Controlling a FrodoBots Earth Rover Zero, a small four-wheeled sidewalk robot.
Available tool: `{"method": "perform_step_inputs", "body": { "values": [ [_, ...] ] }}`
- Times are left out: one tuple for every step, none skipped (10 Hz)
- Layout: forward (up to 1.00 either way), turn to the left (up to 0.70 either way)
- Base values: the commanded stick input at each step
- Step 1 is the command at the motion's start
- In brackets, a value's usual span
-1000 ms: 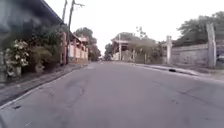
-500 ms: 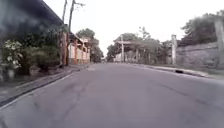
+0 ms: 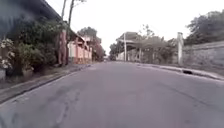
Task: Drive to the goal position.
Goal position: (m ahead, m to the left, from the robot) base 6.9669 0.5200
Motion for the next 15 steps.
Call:
{"method": "perform_step_inputs", "body": {
  "values": [
    [1.0,0.0],
    [1.0,0.0],
    [1.0,0.0],
    [1.0,0.0],
    [1.0,0.0],
    [1.0,0.0],
    [1.0,0.0],
    [1.0,0.0],
    [1.0,0.0],
    [1.0,0.0],
    [1.0,0.0],
    [1.0,0.0],
    [1.0,0.0],
    [1.0,-0.23],
    [1.0,-0.4]
  ]
}}
